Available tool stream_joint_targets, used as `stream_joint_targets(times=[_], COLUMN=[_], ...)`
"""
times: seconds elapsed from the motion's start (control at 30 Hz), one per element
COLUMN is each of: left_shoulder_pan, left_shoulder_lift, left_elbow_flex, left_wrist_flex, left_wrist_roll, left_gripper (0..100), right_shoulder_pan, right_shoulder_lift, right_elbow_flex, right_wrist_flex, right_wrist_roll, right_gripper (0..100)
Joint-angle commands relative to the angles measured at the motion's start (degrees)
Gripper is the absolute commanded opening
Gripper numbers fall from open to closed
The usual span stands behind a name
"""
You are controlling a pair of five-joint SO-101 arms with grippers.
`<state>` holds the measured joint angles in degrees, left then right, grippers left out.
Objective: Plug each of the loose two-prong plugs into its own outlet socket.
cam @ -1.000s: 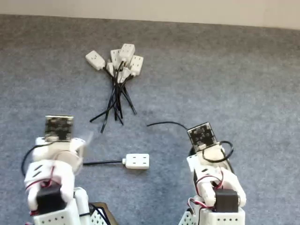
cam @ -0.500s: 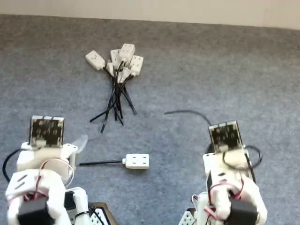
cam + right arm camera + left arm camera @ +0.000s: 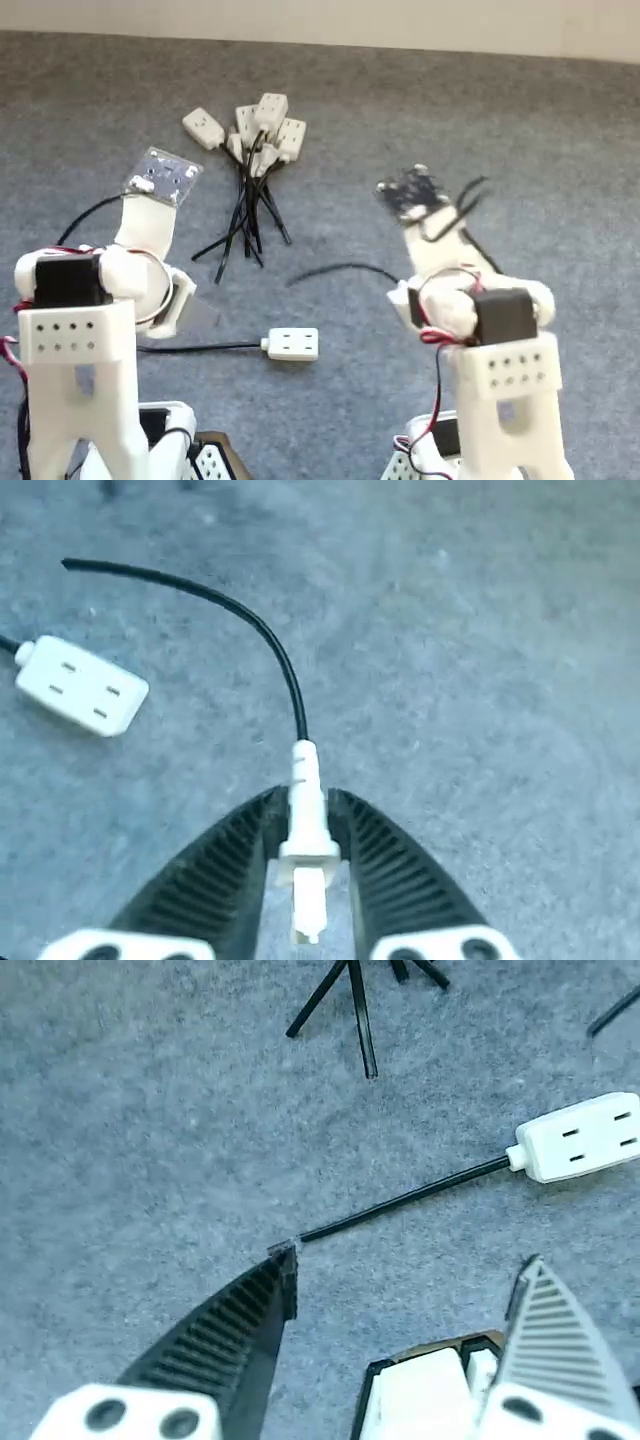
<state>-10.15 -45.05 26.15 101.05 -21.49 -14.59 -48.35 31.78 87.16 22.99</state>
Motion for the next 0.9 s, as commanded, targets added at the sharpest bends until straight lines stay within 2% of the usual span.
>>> stream_joint_targets(times=[0.0, 0.2, 0.27, 0.4, 0.57, 0.7, 0.87], left_shoulder_pan=[0.7, 0.6, -1.1, -7.2, -7.4, -4.7, -4.7], left_shoulder_lift=[-1.0, -7.3, -10.3, -16.7, -15.2, -7.1, 0.2], left_elbow_flex=[-0.2, 6.5, 10.0, 15.4, 16.0, 15.6, 12.0], left_wrist_flex=[0.5, -0.7, -3.1, -8.8, -6.9, -6.6, -6.9], left_wrist_roll=[-2.4, -3.8, -3.9, -9.8, -10.9, -10.8, -10.2], left_gripper=[34, 34, 34, 34, 34, 34, 34], right_shoulder_pan=[-0.3, 1.5, 3.4, 7.0, 4.6, 2.8, 2.8], right_shoulder_lift=[0.2, 0.2, 0.1, 0.1, 0.1, 0.1, 0.1], right_elbow_flex=[4.6, 20.9, 22.2, 22.6, 30.4, 32.7, 32.6], right_wrist_flex=[-9.3, -24.2, -24.9, -21.7, -24.2, -25.9, -26.2], right_wrist_roll=[1.4, 1.5, 1.6, 4.4, 8.4, 5.1, -5.3], right_gripper=[16.5, 18.4, 18.4, 18.4, 18.4, 18.4, 18.4])
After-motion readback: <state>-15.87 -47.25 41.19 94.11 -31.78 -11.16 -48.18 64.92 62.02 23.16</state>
